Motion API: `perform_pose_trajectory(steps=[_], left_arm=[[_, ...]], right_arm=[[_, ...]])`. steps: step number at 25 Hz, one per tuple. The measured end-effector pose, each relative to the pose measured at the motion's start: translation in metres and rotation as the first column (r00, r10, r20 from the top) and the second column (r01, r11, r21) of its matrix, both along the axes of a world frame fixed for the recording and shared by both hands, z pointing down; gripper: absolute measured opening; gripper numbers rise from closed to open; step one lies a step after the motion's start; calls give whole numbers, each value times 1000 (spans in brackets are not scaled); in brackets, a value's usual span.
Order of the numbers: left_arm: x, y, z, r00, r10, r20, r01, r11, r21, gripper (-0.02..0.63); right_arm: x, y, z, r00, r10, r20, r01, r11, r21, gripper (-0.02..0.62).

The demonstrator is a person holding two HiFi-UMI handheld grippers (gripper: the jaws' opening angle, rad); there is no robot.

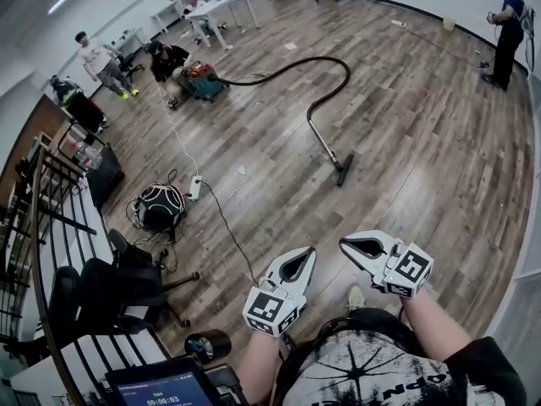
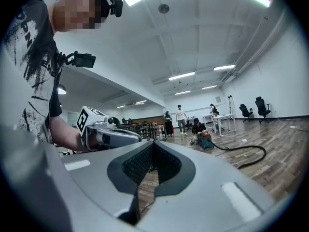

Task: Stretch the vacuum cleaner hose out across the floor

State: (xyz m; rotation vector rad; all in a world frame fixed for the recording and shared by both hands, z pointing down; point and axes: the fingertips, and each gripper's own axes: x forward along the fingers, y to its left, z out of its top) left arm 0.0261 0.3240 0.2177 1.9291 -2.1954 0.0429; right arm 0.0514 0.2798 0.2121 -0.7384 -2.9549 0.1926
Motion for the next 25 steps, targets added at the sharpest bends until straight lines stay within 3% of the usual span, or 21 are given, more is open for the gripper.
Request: perform_pose_trajectory(steps=[12,25], left_arm=[[-55,-117,2,999,-43,-12,43,999,-3,2],[-135,-142,15,997,-70,-34,70,998,1,2]], right_arm=[[-53,-116,13,999,-39,-27,39,999,14,8],[-131,-139,23,997,-72,-40,73,997,23,8]])
